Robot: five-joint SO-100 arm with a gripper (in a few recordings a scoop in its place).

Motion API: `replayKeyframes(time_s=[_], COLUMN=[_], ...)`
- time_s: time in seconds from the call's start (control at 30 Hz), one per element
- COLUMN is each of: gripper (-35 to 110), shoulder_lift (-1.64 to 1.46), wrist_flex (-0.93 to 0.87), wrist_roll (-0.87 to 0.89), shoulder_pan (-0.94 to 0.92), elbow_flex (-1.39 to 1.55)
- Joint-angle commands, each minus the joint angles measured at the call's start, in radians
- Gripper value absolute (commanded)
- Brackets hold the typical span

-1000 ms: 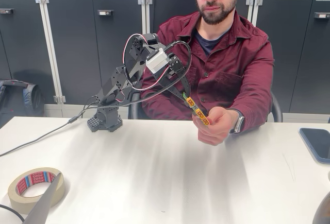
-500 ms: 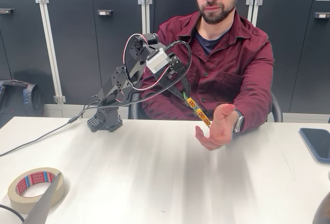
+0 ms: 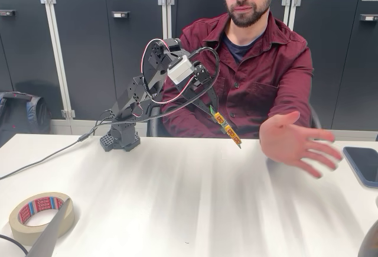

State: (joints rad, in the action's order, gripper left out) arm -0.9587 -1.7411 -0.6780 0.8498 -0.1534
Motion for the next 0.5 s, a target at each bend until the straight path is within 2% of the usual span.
replayKeyframes(time_s=[0.0,0.47], gripper=[-5,-5], shoulder_lift=[-0.077,-0.087], wrist_flex=[0.003,0.003], wrist_roll=[-0.003,-0.006], shoulder_pan=[0.006,0.011], elbow_flex=[-0.040,-0.040])
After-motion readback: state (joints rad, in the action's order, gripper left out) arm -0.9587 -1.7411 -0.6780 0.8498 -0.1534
